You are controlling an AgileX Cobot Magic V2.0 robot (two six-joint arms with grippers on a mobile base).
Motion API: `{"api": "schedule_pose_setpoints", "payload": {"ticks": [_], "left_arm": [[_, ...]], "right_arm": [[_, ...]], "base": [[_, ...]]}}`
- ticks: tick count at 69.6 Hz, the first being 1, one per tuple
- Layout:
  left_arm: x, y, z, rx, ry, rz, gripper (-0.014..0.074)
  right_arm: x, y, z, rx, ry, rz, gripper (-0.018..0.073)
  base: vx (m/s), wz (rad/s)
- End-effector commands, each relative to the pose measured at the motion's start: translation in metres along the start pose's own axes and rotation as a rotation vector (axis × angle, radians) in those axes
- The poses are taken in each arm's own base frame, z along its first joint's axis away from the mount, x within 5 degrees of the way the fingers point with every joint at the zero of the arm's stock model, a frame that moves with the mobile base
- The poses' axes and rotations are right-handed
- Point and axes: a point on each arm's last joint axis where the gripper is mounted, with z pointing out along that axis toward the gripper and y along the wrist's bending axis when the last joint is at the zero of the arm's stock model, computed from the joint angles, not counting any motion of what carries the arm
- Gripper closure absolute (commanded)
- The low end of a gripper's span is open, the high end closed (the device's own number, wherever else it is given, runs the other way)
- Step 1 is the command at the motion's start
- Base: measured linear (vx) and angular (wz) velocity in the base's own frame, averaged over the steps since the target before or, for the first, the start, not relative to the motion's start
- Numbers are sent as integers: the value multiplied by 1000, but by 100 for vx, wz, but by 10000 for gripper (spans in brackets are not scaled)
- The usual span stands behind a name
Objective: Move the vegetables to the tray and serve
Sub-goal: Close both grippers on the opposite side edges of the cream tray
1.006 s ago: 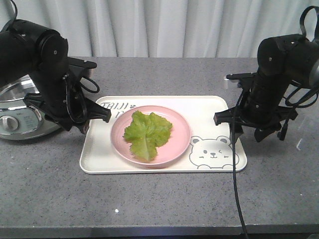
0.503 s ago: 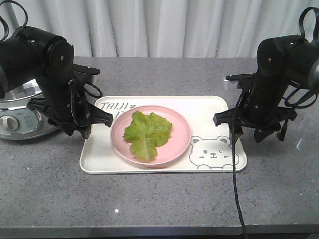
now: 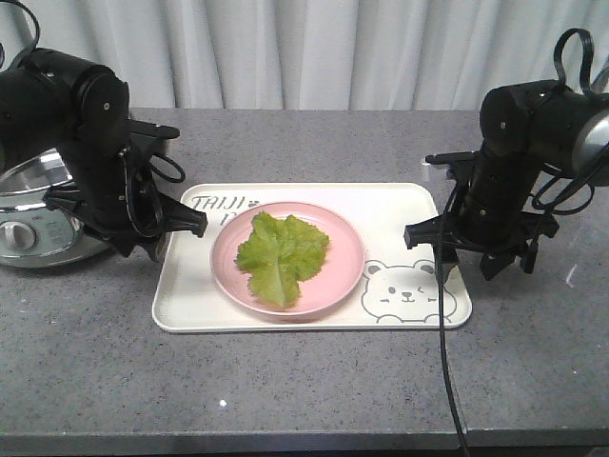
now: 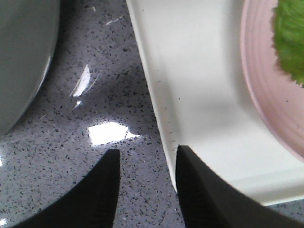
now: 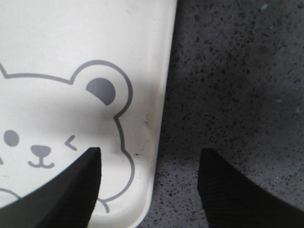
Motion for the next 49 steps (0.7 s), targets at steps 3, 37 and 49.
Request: {"api": "schedule_pose_setpoints", "payload": {"ticks": [3, 37, 49], "left_arm": [[-3, 2, -26, 32, -103, -17, 323], [-2, -2, -11, 58, -27, -2, 247], [-3, -3, -10, 59, -35, -2, 247]], "right_arm": [[-1, -2, -26, 1, -95, 0, 132], [-1, -2, -26, 1, -93, -1, 132], [-1, -2, -26, 1, -96, -1, 132]], "base": [[0, 0], [0, 0], [0, 0]]}}
